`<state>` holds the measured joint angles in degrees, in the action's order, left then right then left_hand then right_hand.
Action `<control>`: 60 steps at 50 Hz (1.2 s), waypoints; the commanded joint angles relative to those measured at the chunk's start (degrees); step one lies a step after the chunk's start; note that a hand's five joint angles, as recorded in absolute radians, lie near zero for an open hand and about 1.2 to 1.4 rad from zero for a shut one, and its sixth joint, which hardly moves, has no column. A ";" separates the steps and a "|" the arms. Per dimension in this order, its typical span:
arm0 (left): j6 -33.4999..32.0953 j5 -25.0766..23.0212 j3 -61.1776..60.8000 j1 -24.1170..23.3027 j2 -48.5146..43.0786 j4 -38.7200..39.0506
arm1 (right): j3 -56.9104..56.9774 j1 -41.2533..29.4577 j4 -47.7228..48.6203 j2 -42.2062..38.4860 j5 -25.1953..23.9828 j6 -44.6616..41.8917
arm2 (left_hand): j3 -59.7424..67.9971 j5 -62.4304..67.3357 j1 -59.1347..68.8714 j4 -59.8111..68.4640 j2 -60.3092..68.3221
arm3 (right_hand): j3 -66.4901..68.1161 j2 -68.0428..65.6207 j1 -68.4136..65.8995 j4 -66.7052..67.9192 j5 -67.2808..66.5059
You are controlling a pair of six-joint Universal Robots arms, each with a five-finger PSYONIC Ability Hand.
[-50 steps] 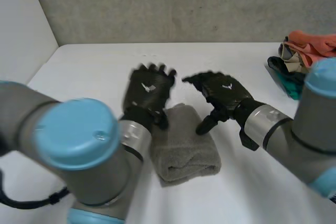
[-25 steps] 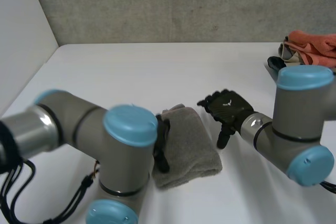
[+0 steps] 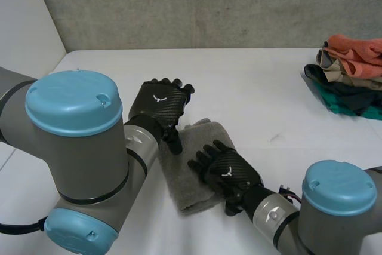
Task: Fold the laundry.
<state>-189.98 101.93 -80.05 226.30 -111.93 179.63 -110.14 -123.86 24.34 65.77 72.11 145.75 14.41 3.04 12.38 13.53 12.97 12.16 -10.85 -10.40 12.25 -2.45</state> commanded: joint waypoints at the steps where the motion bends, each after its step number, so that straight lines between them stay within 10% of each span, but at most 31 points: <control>1: 0.04 0.20 -0.02 0.02 -0.39 0.02 | 3.87 0.29 4.30 -4.41 -0.30 0.14 | -1.50 -0.13 0.53 -0.63 -0.07 | 4.30 -5.61 -6.06 4.21 -4.01; 12: 0.04 0.20 -1.60 0.02 0.22 1.42 | 9.94 0.29 4.49 -9.43 -0.30 0.23 | -1.50 -0.13 0.53 -0.63 -0.07 | 12.53 -13.85 -14.30 12.44 -12.25; 19: -0.13 0.11 -1.60 -0.07 1.80 1.60 | 13.98 0.29 5.19 -10.05 -0.39 0.67 | -1.50 -0.13 0.53 -0.63 -0.07 | 67.75 -69.06 -69.51 67.66 -67.46; 41: -0.22 -4.63 -1.25 -1.12 11.21 2.39 | 51.15 27.51 6.51 -2.05 -0.22 20.61 | -1.67 -0.30 0.36 -0.79 -0.24 | 67.84 -69.15 -69.60 67.75 -67.55; 60: 0.13 -13.34 -3.71 -4.20 11.03 4.32 | 71.29 48.45 5.36 -30.25 -16.74 29.85 | -4.36 -2.99 -2.33 -3.49 -2.93 | 67.84 -69.15 -69.60 67.75 -67.55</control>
<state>-189.91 89.60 -83.05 222.52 -101.03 183.30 -40.48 -78.31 30.47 42.17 57.92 175.12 12.39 2.65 12.11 11.72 12.18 65.67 -64.67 -55.78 67.87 -50.08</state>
